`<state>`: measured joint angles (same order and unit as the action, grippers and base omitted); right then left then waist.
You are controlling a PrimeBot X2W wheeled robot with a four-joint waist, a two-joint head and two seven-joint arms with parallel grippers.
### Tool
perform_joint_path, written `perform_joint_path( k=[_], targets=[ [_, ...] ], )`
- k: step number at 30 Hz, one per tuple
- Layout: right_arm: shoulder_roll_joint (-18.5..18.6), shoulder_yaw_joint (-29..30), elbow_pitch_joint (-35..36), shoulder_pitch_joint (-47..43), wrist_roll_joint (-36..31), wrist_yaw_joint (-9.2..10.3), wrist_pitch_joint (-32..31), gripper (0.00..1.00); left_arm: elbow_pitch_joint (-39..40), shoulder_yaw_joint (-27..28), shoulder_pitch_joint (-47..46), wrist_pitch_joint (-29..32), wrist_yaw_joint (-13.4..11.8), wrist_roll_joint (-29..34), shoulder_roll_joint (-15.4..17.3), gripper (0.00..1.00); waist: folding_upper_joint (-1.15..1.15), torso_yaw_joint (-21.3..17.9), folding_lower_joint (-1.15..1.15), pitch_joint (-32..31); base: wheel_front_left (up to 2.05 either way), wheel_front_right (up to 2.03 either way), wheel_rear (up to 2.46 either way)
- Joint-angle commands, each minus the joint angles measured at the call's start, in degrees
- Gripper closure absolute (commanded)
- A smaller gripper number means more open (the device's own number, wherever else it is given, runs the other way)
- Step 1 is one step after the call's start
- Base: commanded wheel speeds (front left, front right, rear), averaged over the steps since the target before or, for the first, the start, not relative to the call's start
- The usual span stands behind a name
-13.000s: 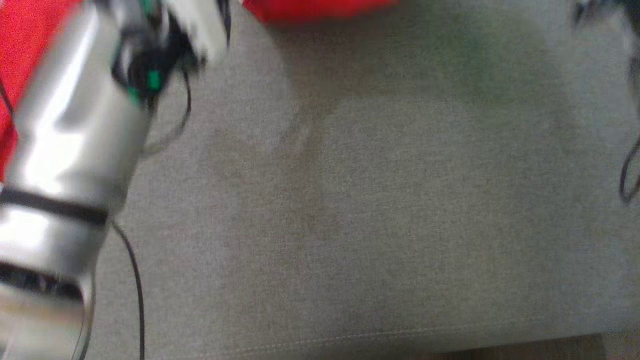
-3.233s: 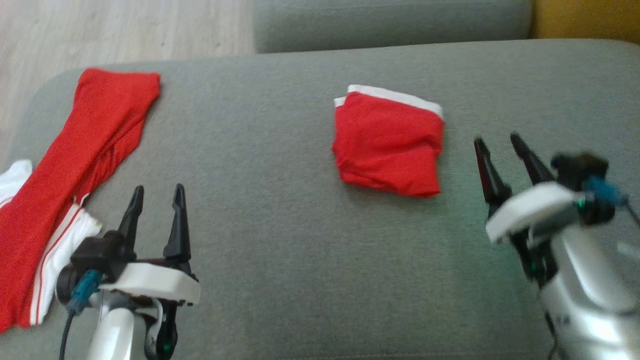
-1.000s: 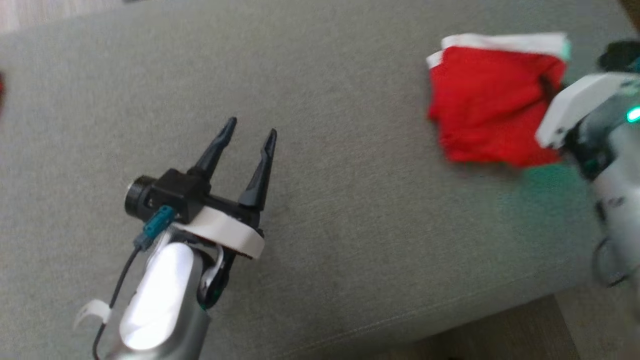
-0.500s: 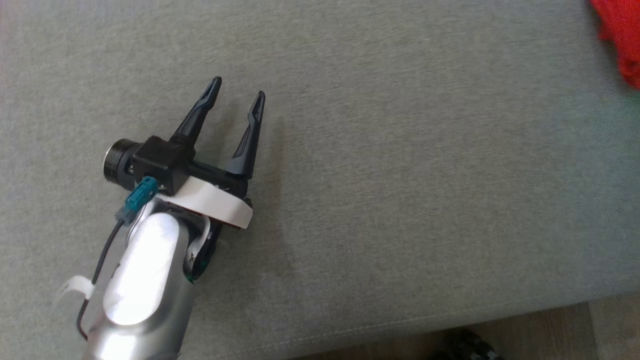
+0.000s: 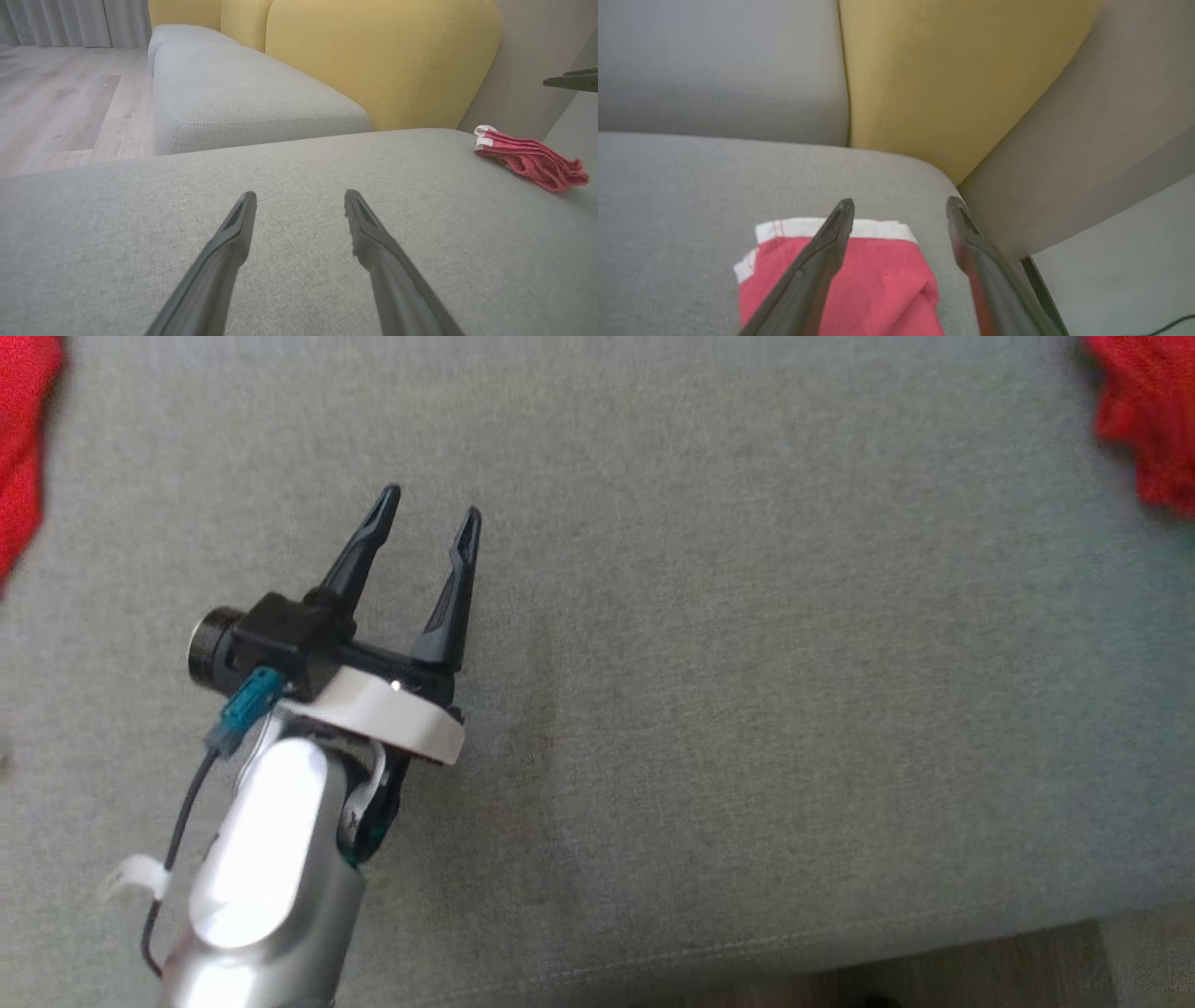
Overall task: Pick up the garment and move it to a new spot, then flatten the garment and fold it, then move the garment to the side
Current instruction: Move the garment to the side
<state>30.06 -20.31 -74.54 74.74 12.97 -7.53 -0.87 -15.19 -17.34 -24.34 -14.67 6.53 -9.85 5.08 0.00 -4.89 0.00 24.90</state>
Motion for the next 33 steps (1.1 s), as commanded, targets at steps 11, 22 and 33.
perform_joint_path(
  k=[11,22,33],
  targets=[
    [-8.9,1.9,7.0,-9.9,2.1,0.04,14.1,0.00,3.8,8.6,8.2,-0.3,-2.6,-1.2,1.6,0.00,0.00,0.7,0.00,-17.9,0.00,0.00,0.00],
    [-12.4,2.2,25.5,-32.1,7.2,0.04,15.8,0.00,2.7,13.5,14.1,-0.3,-5.6,-2.4,2.6,0.00,0.00,2.2,0.00,-24.7,0.00,0.00,0.00],
    [-17.2,12.9,49.2,-58.6,2.2,0.04,15.9,0.00,2.4,15.1,18.4,-0.3,-5.7,-1.7,0.8,0.00,0.00,5.2,0.00,-26.3,0.00,0.00,0.00]
  ],
)
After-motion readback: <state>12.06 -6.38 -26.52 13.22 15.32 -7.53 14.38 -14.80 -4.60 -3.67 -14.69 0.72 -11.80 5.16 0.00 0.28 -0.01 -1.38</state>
